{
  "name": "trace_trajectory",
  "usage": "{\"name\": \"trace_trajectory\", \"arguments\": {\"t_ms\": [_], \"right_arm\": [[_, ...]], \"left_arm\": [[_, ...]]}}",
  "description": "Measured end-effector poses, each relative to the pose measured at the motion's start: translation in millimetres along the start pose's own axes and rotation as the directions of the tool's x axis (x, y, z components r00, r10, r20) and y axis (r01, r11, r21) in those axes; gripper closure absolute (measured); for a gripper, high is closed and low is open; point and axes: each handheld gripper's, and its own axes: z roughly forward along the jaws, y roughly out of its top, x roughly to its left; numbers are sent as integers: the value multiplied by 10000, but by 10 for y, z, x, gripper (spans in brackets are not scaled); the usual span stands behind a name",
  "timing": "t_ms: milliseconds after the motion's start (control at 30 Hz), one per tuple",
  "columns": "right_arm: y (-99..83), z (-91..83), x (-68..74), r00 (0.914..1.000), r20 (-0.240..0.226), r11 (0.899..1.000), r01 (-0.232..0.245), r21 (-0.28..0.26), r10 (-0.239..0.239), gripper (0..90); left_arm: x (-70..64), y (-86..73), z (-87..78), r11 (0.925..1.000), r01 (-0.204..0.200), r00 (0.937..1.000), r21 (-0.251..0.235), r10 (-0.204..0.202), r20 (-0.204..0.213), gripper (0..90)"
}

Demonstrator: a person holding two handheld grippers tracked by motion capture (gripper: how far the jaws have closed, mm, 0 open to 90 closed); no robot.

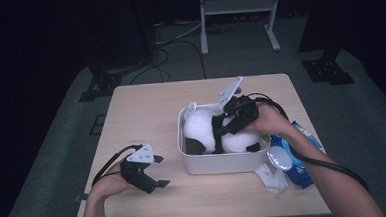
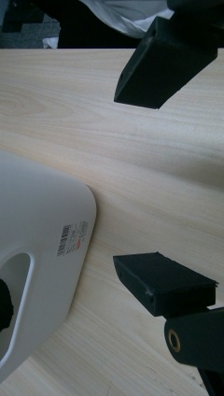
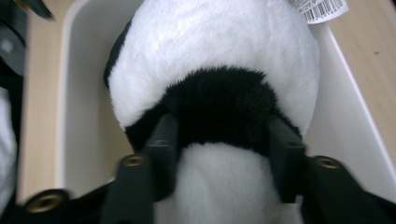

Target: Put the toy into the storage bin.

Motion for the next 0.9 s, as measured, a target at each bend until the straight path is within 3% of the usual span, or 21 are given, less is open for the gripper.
{"name": "trace_trajectory", "arguments": {"t_ms": [67,133,167,200,300,500,900], "right_arm": [[-19,61,-32,9998,53,9989,-193,425,191,397],[-82,114,-68,9985,-230,9970,-480,601,494,428],[-115,125,-83,9972,-325,9965,-649,534,667,481],[-148,101,-107,9956,-439,9966,-818,138,823,464],[-180,-6,-146,9939,-259,9939,-1077,-218,1071,491],[-246,-87,-122,9933,-133,9933,-1147,-155,1145,494],[-415,-242,-39,9853,-232,9822,-1705,-785,1692,456]], "left_arm": [[-3,0,-3,10000,-11,10000,6,11,2,172],[-7,-2,-9,10000,28,10000,-47,-28,-2,172],[-5,-5,-13,10000,18,10000,-47,-18,-11,172],[-4,-6,-15,10000,26,10000,-45,-26,-12,172],[-2,-8,-3,10000,49,10000,-5,-49,-13,172],[-6,2,16,10000,34,10000,-24,-34,54,172],[-5,1,17,9999,43,10000,-91,-42,51,172]]}}
